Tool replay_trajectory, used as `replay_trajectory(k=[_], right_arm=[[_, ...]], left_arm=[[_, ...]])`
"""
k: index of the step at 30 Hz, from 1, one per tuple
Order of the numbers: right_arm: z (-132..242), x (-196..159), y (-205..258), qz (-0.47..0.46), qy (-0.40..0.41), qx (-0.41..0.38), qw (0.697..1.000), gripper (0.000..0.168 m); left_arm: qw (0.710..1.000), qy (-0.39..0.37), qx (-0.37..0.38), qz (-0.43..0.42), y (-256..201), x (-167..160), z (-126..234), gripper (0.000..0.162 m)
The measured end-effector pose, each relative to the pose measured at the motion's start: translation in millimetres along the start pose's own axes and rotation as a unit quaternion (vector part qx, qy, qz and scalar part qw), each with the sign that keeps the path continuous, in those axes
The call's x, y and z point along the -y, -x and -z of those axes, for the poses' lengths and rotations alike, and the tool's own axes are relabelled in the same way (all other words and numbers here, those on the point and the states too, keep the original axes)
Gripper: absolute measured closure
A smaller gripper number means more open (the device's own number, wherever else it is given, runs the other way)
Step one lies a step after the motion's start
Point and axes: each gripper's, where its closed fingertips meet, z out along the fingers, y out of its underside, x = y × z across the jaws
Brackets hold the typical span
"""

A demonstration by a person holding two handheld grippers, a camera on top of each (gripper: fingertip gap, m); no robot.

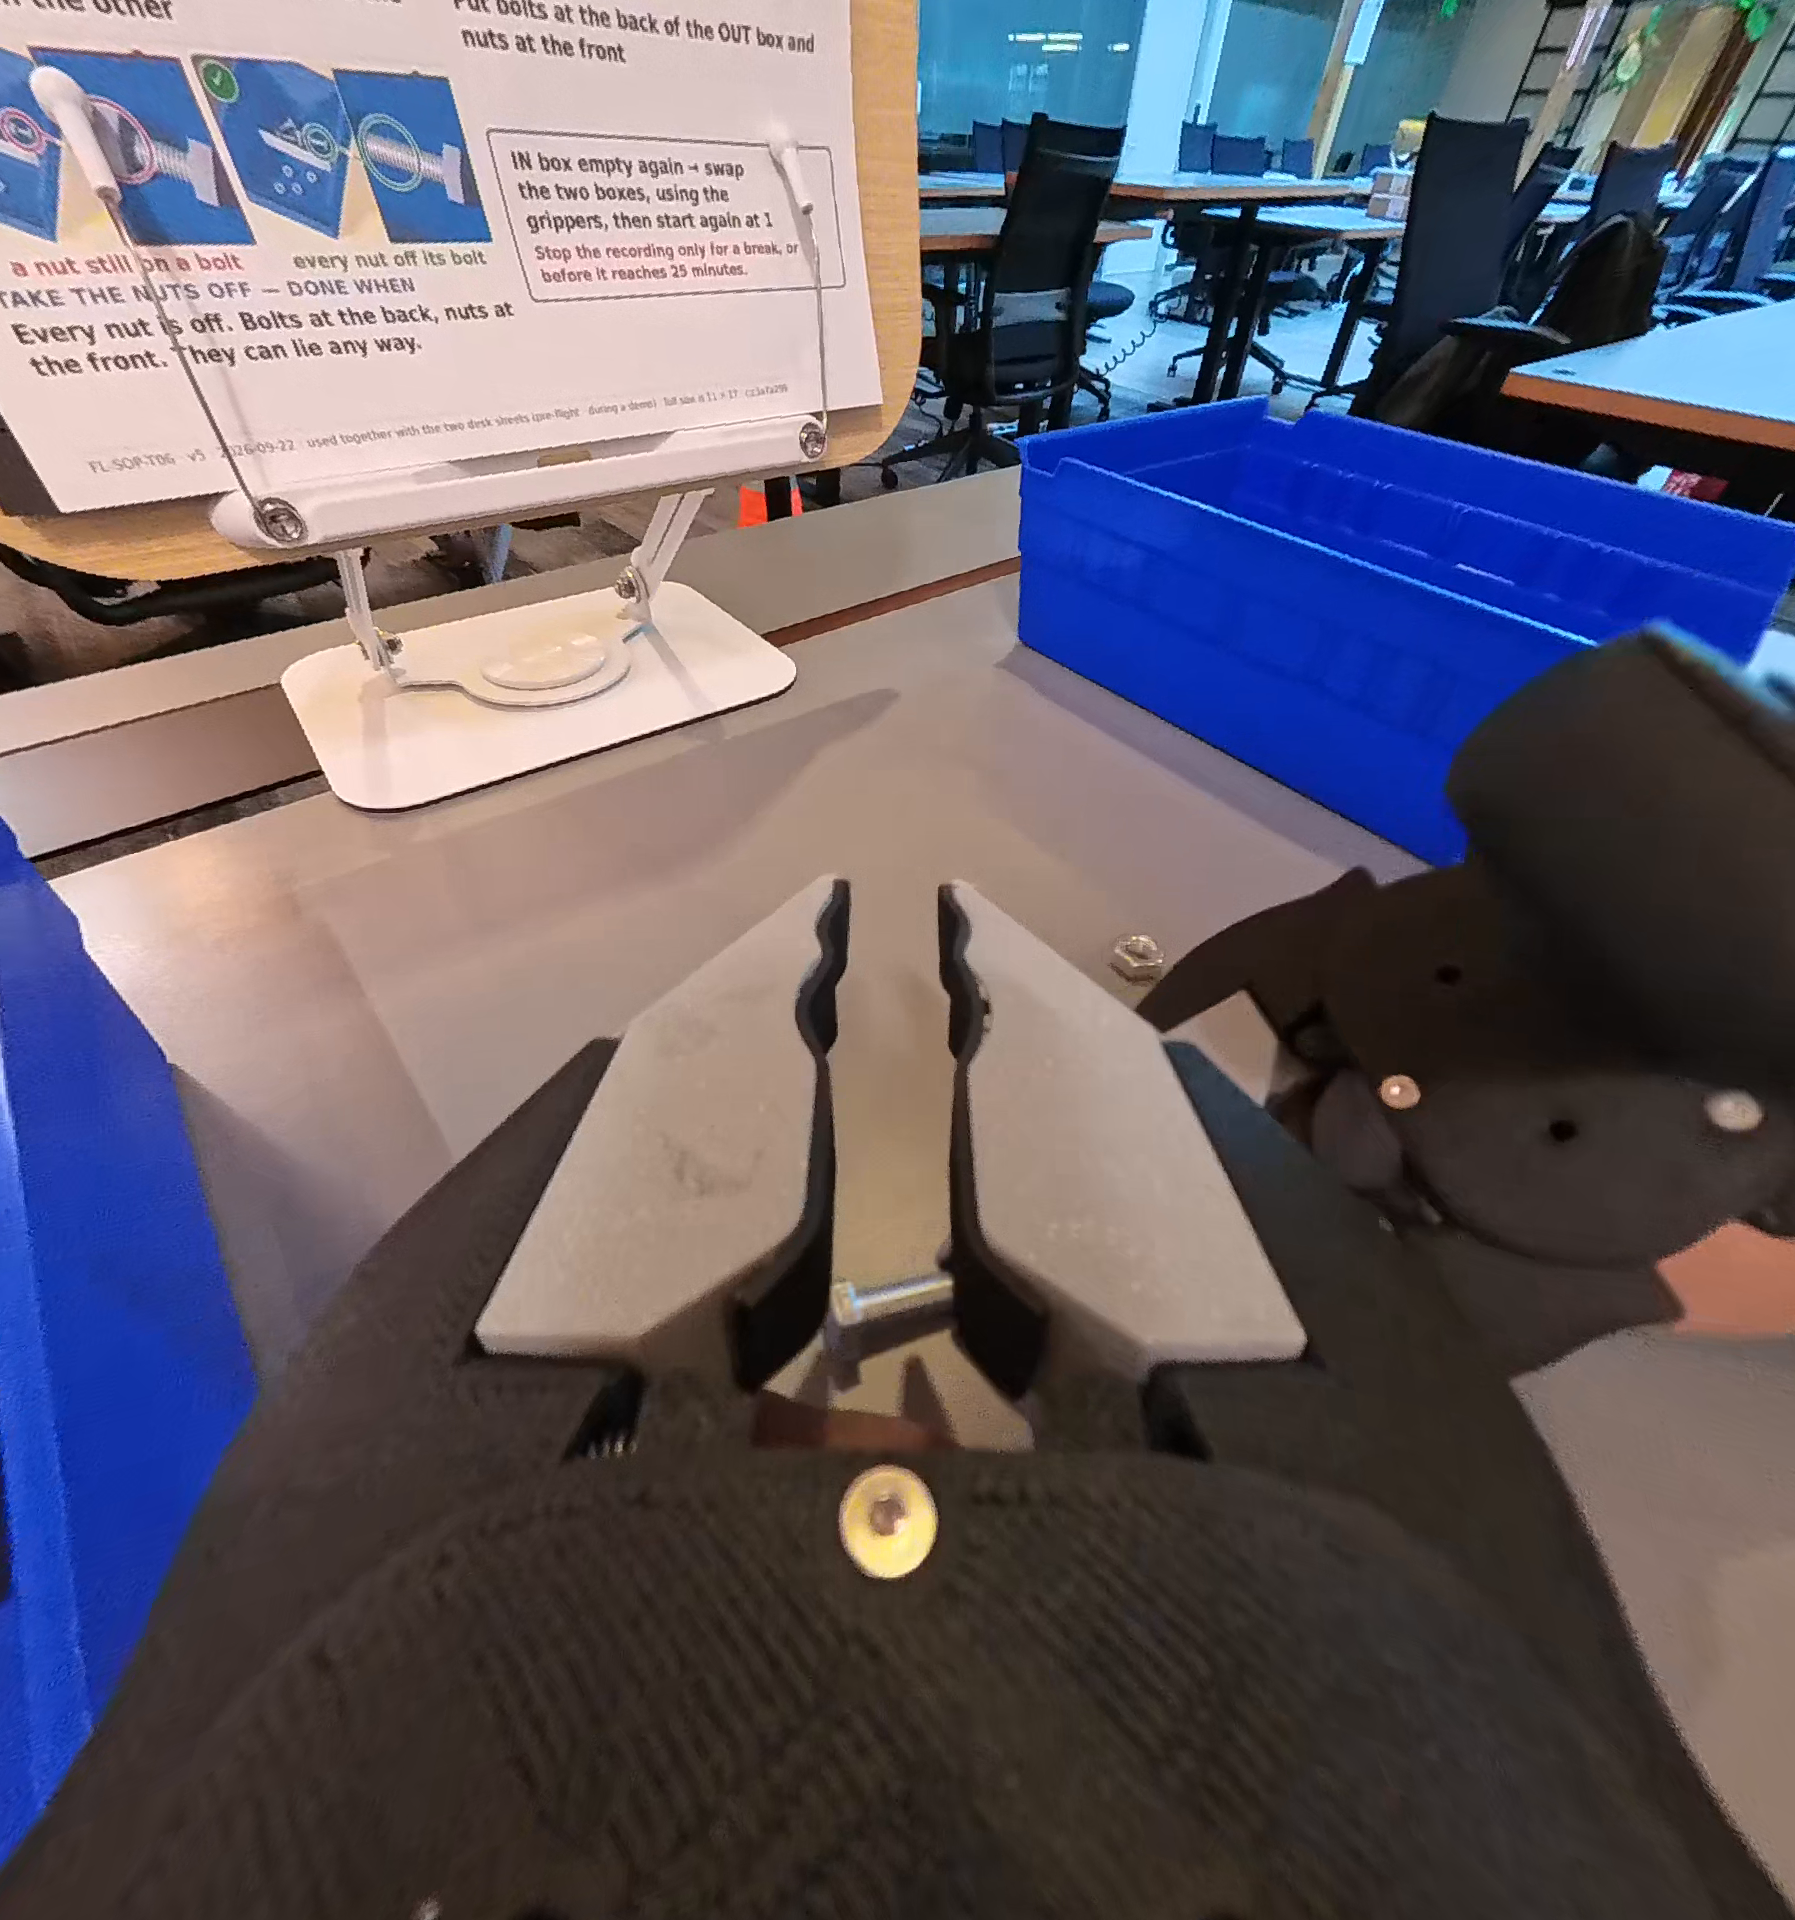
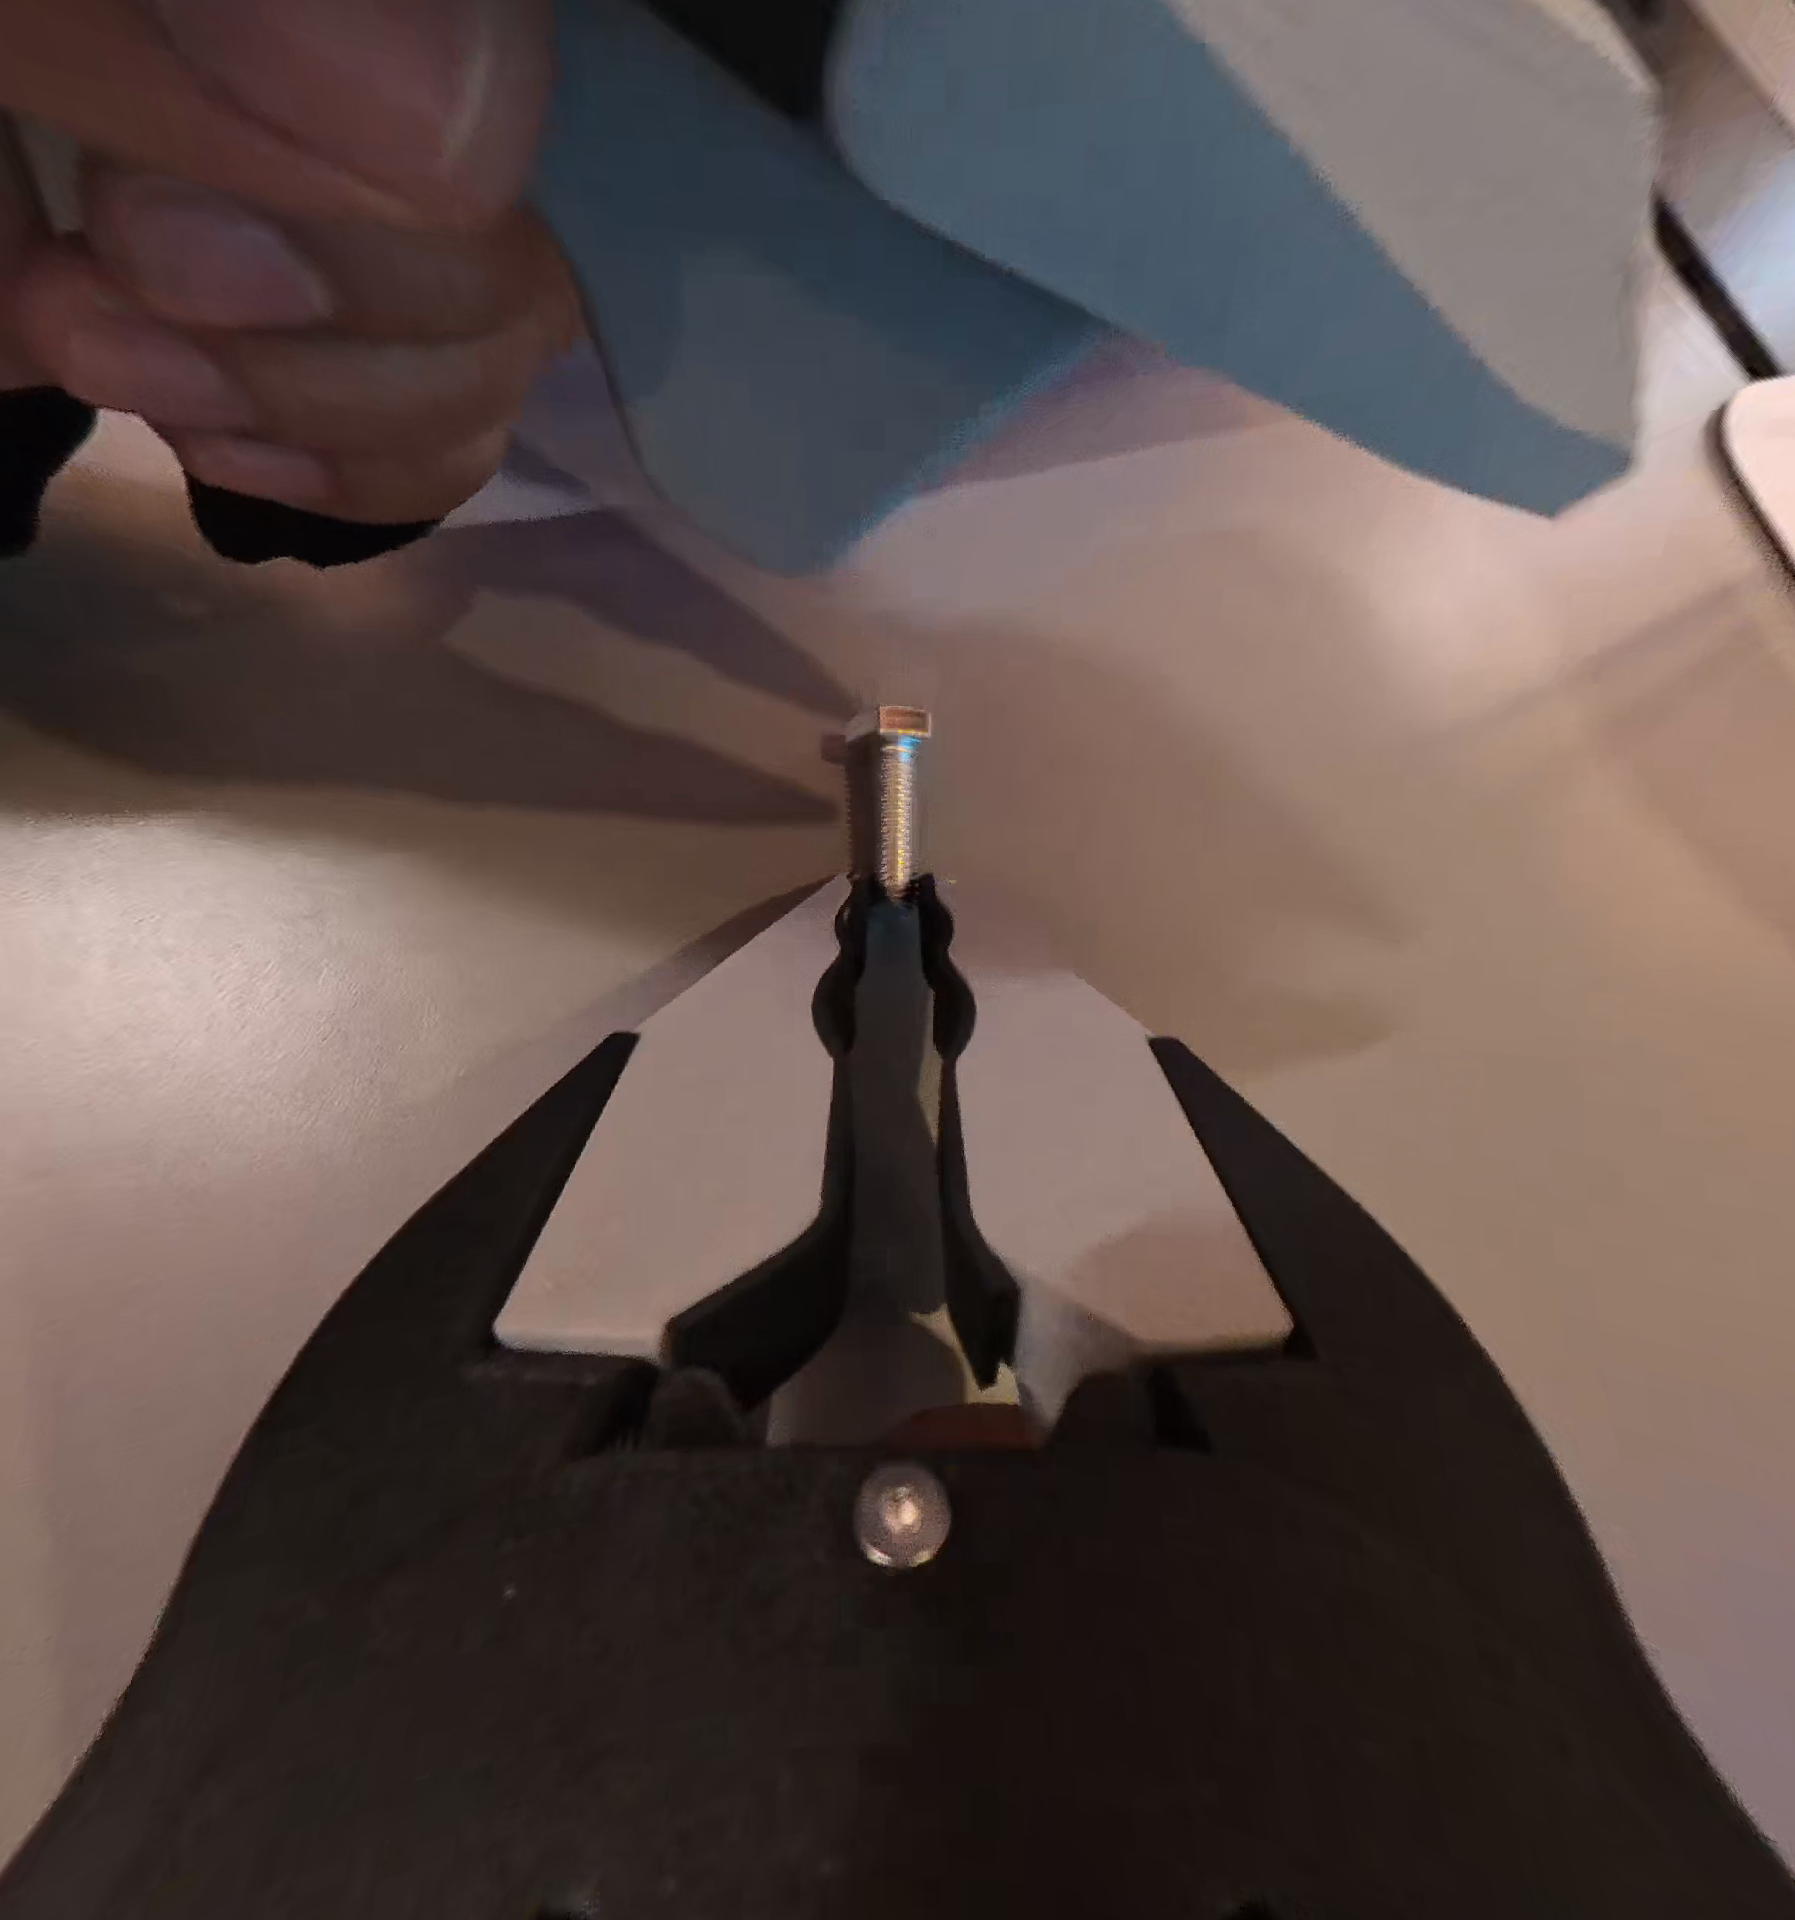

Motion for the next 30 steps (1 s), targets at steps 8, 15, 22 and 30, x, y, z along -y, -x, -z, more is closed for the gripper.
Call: replay_trajectory(k=[8,15,22,30], right_arm=[[46.6,-10.3,-28.2,-0.069,-0.037,0.069,0.994,0.162],[60.3,-13.3,-37.6,-0.100,-0.041,0.090,0.990,0.162],[65.9,-4.8,-32.8,-0.102,-0.057,0.099,0.988,0.162],[80.5,11.2,-32.2,-0.135,-0.108,0.135,0.976,0.162]], left_arm=[[0.993,0.093,-0.078,-0.007,-21.5,-30.8,-5.3,0.143],[0.976,0.145,-0.117,-0.113,-50.5,-61.0,-12.8,0.142],[0.966,0.157,-0.125,-0.163,-64.9,-75.8,-18.7,0.141],[0.974,0.135,-0.133,-0.120,-65.2,-66.5,-19.5,0.155]])
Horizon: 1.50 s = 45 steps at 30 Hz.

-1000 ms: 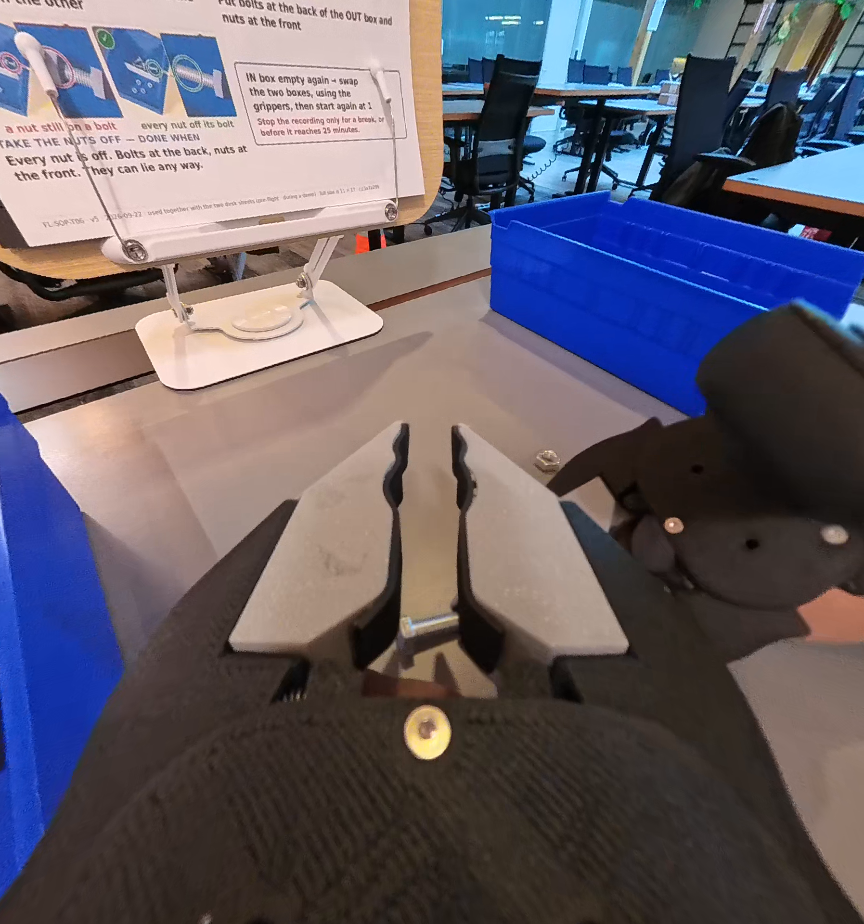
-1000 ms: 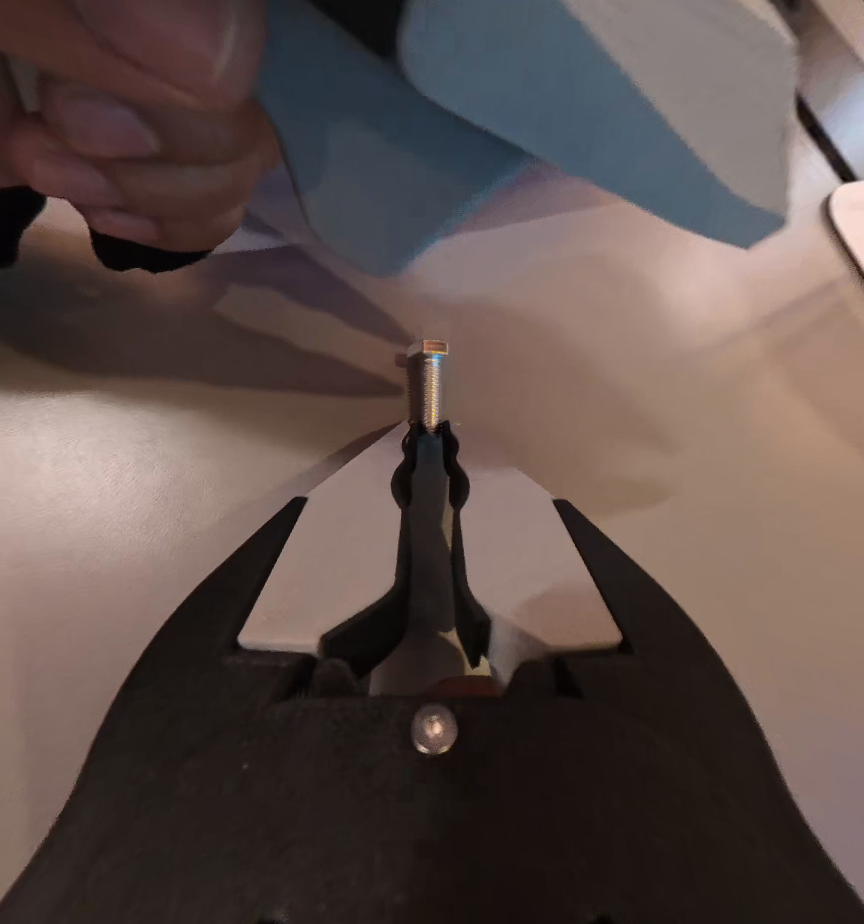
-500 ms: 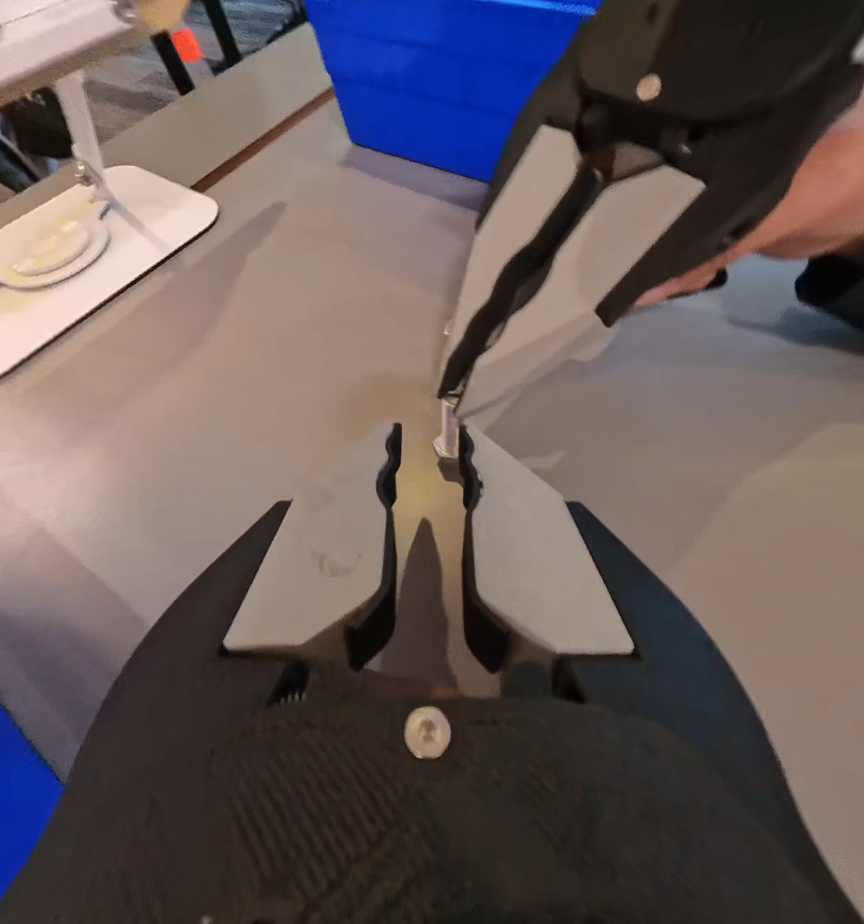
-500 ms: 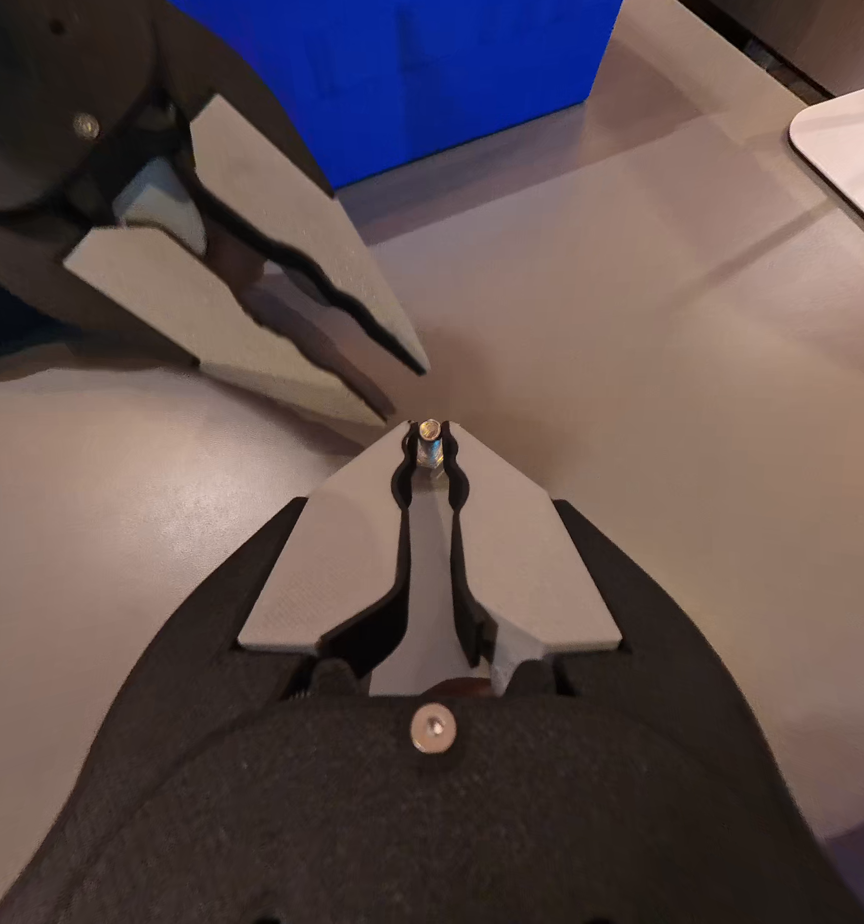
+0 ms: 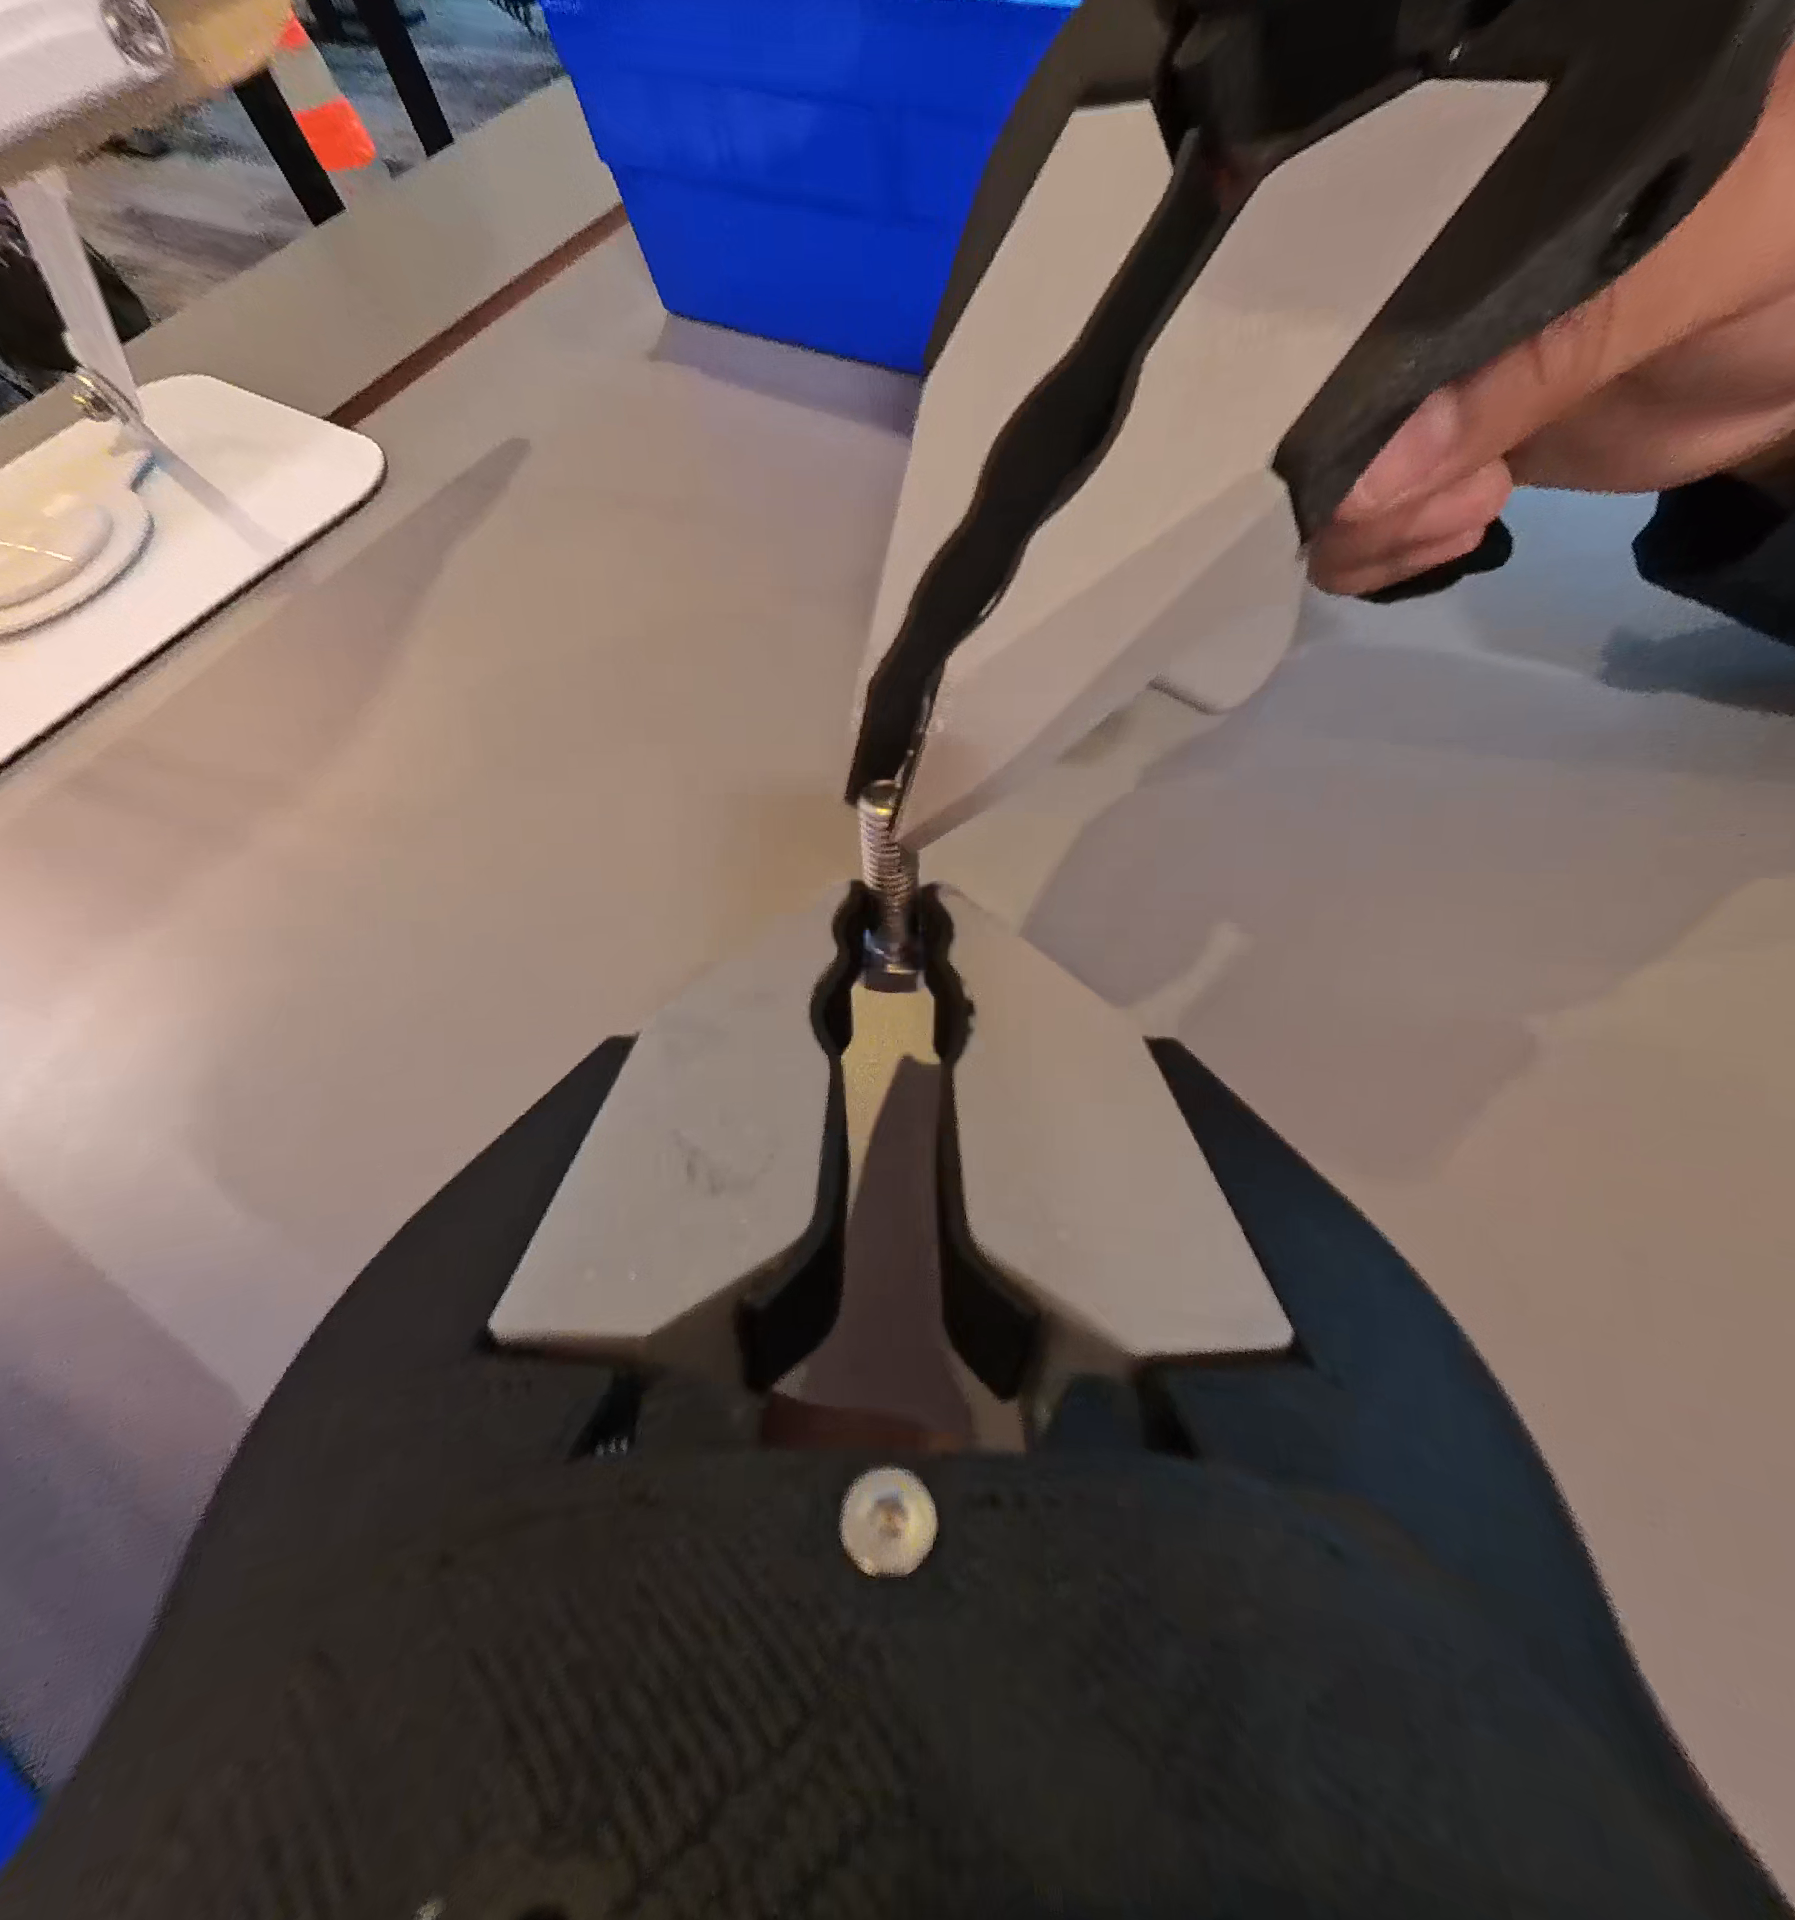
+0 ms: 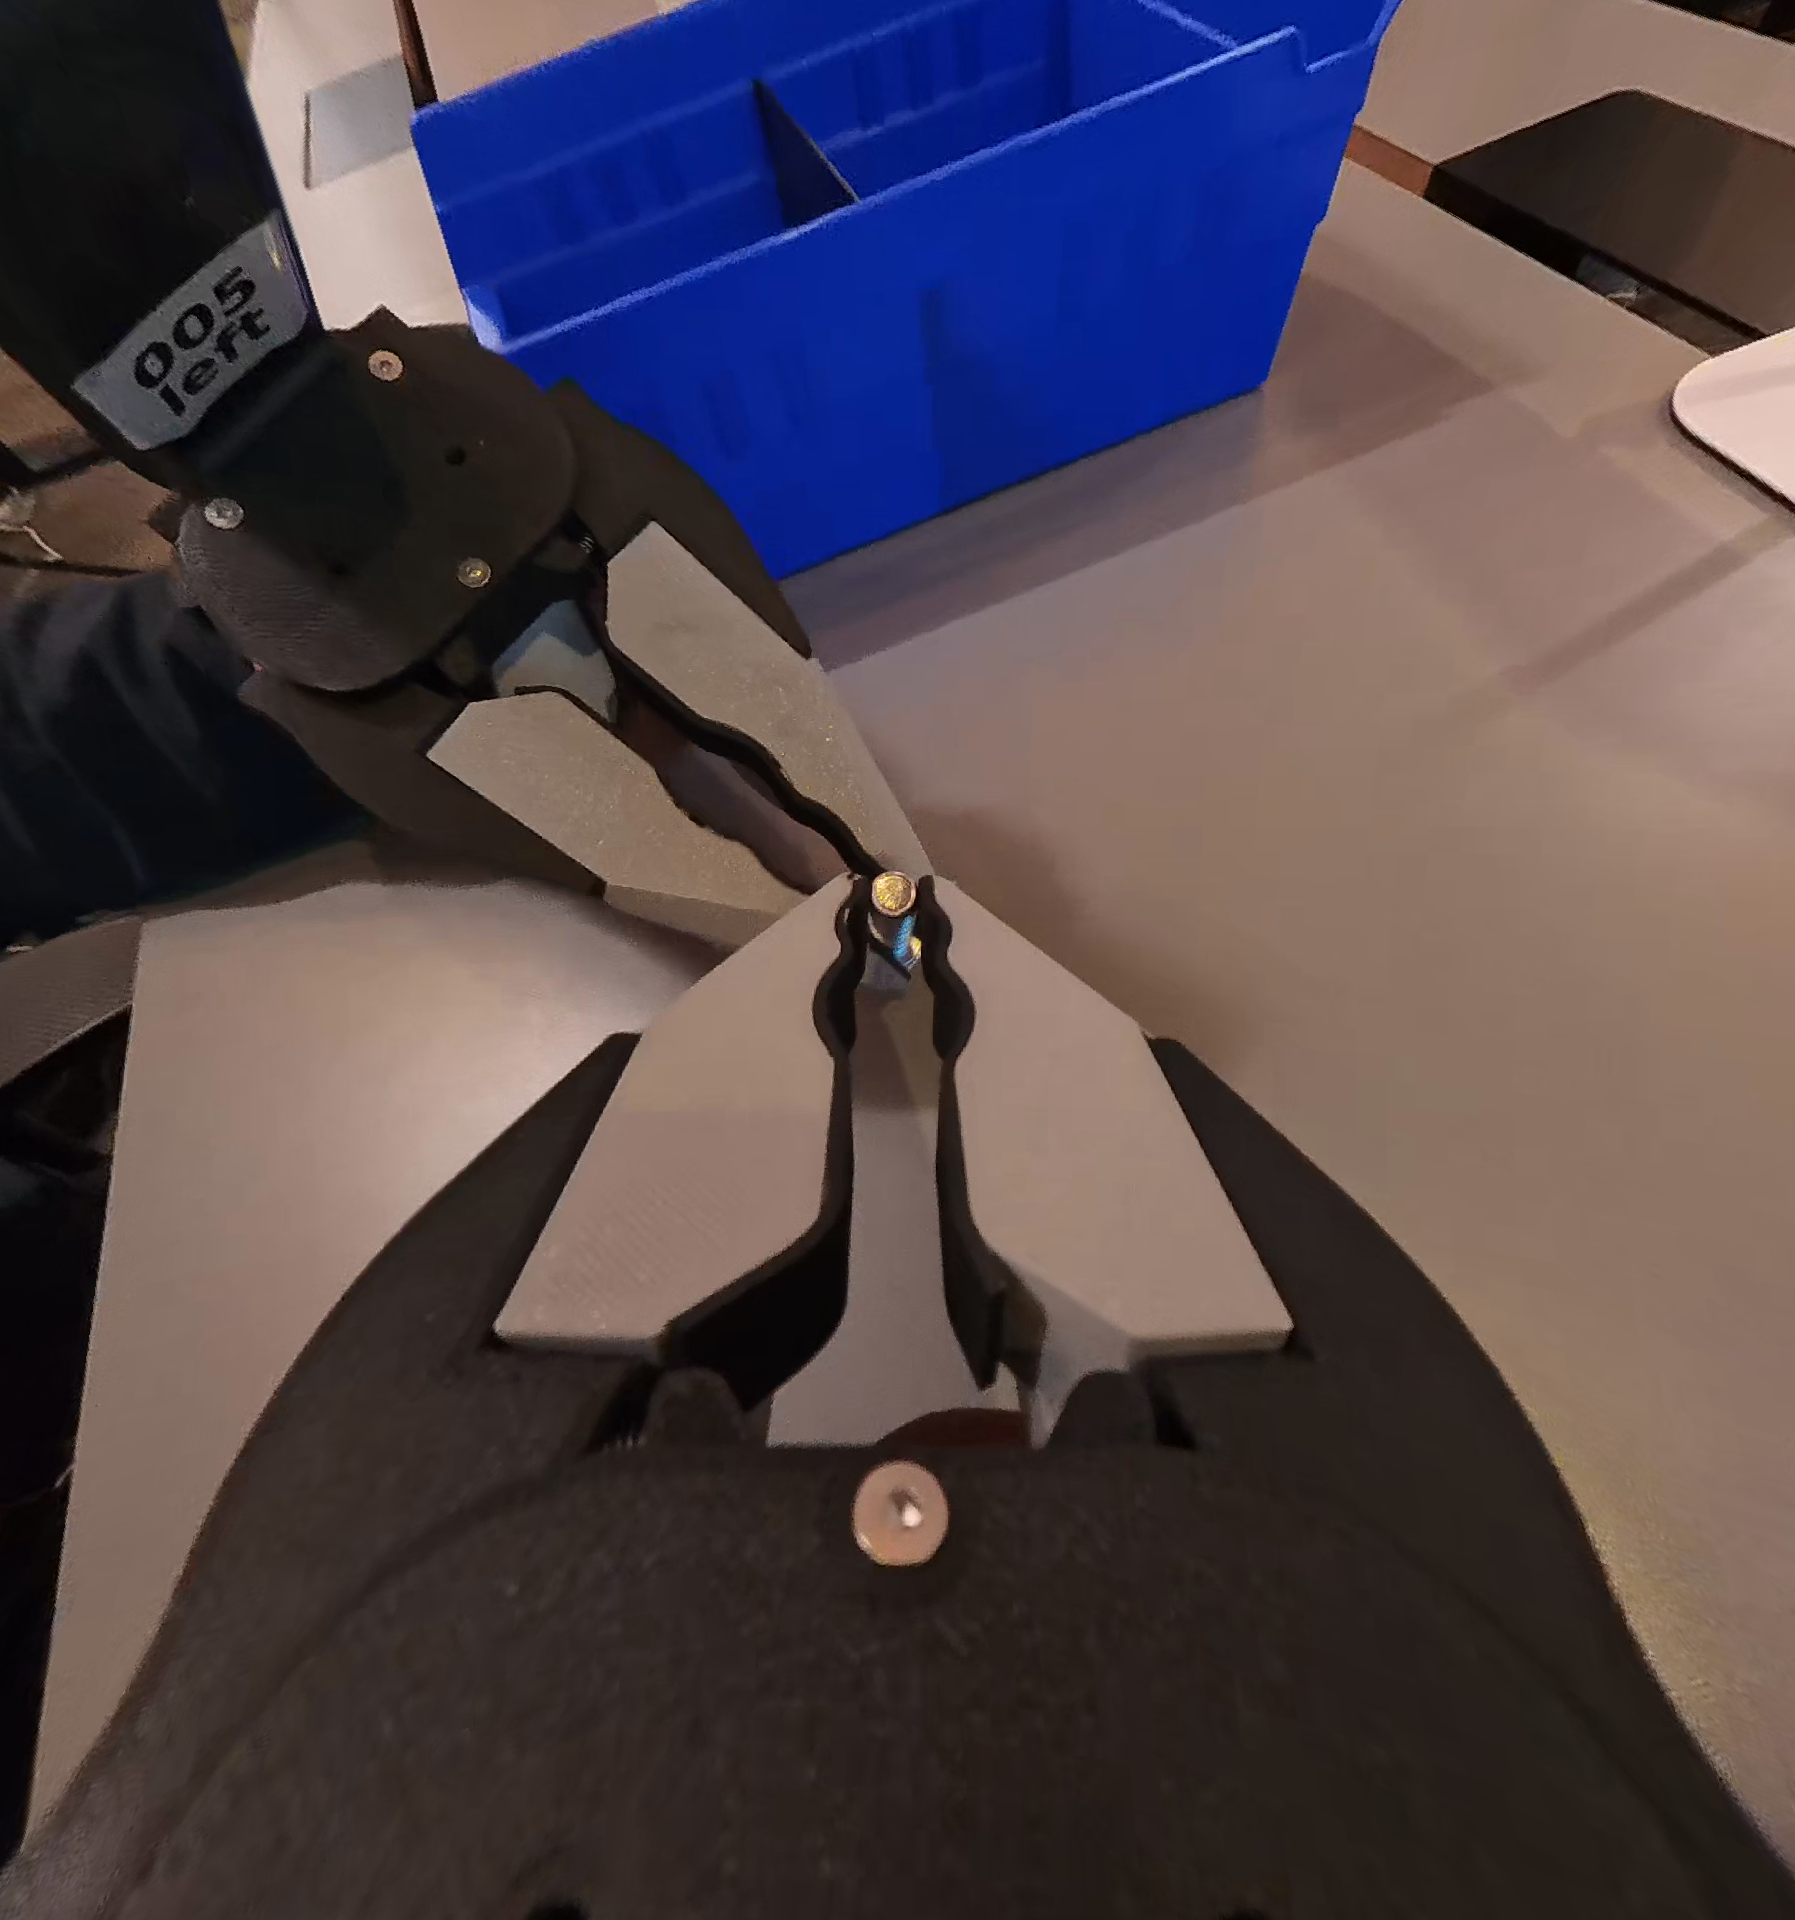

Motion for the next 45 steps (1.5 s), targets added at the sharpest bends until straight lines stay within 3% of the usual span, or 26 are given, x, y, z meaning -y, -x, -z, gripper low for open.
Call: replay_trajectory(k=[19,29,33,37,45], right_arm=[[3.6,2.8,-0.4,-0.019,-0.012,0.012,1.000,0.162],[18.7,24.7,-9.0,-0.060,-0.085,0.012,0.994,0.154],[29.3,24.2,-37.2,-0.063,-0.094,-0.065,0.991,0.154],[38.5,5.4,-69.3,-0.048,-0.042,-0.160,0.985,0.152],[17.7,22.1,-23.1,-0.079,-0.096,-0.008,0.992,0.141]], left_arm=[[0.998,-0.015,-0.041,0.041,-2.4,4.2,5.6,0.155],[0.966,-0.069,-0.137,0.207,0.2,20.1,19.4,0.155],[0.963,-0.076,-0.124,0.229,9.7,18.9,19.5,0.155],[0.965,-0.081,-0.104,0.226,17.5,16.1,19.4,0.155],[0.972,-0.067,-0.101,0.202,12.6,12.0,15.6,0.155]])
